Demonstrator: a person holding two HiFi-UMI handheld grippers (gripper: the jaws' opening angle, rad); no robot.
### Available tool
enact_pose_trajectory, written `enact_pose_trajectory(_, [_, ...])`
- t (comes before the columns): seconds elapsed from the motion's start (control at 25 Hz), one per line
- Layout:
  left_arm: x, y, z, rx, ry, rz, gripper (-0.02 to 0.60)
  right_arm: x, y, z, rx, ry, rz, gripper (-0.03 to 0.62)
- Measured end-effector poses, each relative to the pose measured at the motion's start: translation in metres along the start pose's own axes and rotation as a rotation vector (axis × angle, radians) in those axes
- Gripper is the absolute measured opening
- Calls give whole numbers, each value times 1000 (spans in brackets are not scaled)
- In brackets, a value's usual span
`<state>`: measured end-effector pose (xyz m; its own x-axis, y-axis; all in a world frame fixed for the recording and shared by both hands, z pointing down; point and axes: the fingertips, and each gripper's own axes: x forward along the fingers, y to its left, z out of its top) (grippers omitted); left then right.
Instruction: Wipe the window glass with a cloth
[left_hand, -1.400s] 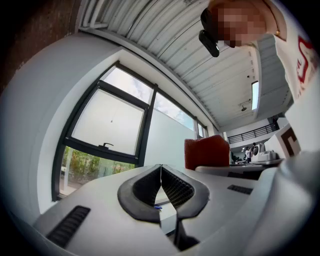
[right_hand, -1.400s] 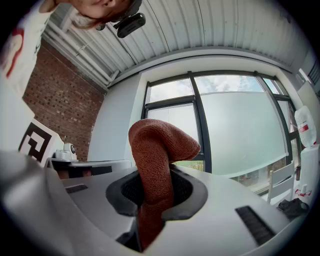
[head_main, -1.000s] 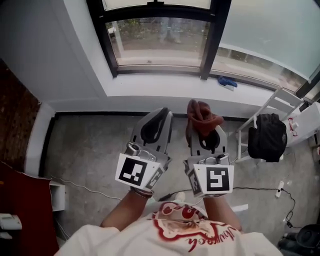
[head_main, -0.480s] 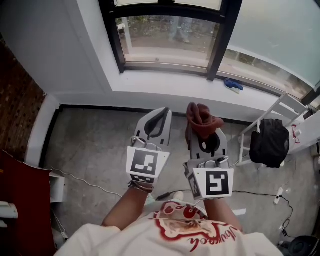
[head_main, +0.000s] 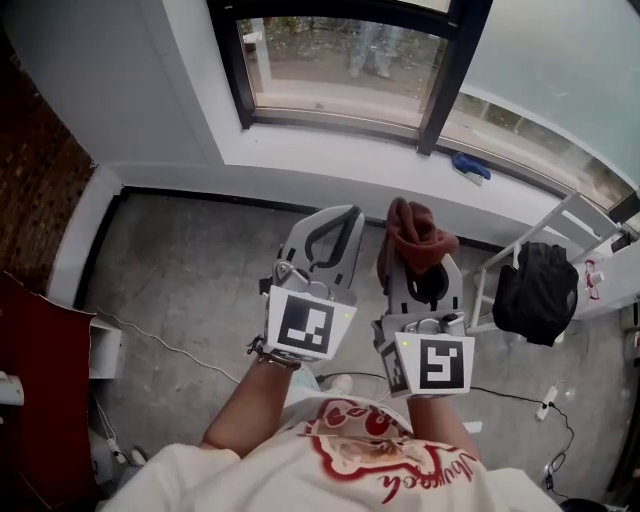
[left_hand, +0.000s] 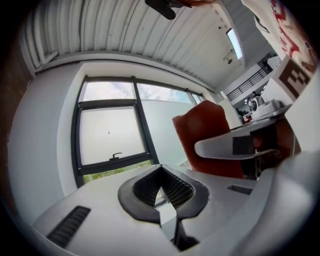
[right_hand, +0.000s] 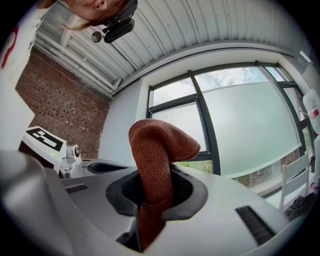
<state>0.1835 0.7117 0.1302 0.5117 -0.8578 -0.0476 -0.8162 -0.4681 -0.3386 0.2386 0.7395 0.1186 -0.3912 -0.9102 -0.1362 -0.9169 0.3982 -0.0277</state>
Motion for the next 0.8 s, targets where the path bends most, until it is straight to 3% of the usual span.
enact_pose_trajectory(0.16, [9, 15, -13, -148, 17, 79, 21, 13, -7, -6, 16, -5, 19, 84])
enact_pose_trajectory(0.32, [27, 42, -34, -196, 70, 140, 21, 39, -19, -14, -24, -13, 2, 84])
enact_pose_trajectory(0.48, [64, 64, -49, -264, 59, 123, 21, 77, -31, -21, -49, -9, -14, 84])
enact_pose_trajectory(0.8, [184, 125, -71, -266, 8, 30, 21, 205, -83, -33, -60, -20, -102, 84])
